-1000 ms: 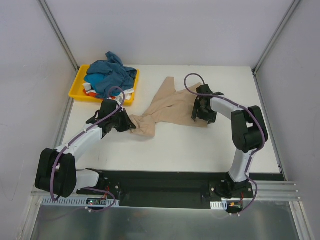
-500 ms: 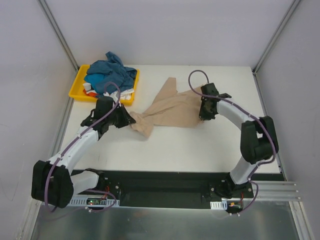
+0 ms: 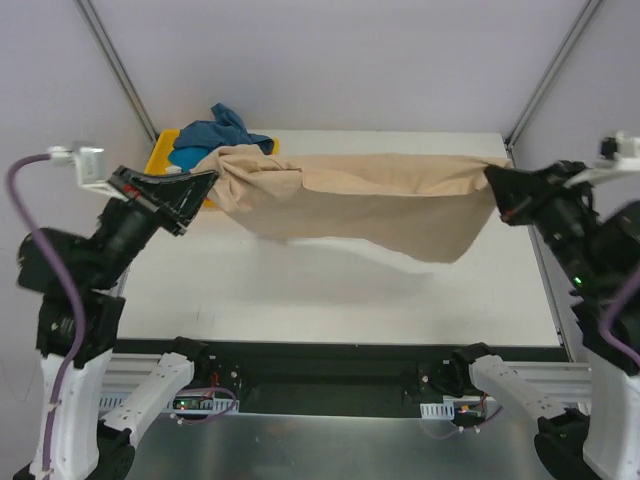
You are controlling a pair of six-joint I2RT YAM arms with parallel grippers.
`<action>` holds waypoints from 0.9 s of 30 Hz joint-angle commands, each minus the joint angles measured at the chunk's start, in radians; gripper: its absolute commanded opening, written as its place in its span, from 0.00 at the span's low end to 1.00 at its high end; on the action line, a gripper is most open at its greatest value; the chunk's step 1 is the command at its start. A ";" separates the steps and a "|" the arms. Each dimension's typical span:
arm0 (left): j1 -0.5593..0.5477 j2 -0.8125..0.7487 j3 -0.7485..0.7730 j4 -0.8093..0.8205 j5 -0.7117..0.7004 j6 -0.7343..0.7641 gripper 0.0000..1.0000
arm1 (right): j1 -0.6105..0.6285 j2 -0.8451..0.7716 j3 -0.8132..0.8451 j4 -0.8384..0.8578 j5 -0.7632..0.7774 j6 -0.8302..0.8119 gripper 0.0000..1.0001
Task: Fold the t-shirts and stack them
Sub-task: Flatten out the tshirt
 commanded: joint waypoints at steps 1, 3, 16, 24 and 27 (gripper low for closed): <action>0.009 -0.036 0.188 0.023 0.077 0.030 0.00 | 0.000 -0.036 0.162 -0.114 -0.149 -0.046 0.01; 0.009 -0.041 0.239 0.025 0.094 0.024 0.00 | 0.001 -0.048 0.209 -0.130 -0.196 -0.048 0.01; 0.004 0.385 0.409 0.025 0.077 -0.020 0.00 | -0.003 0.102 0.178 -0.168 0.417 -0.080 0.01; -0.066 0.893 0.317 -0.099 -0.069 0.003 0.99 | -0.356 0.506 -0.087 -0.024 0.262 -0.101 0.20; -0.066 0.981 0.320 -0.141 -0.061 0.003 0.99 | -0.405 0.702 -0.011 -0.065 0.210 -0.121 0.64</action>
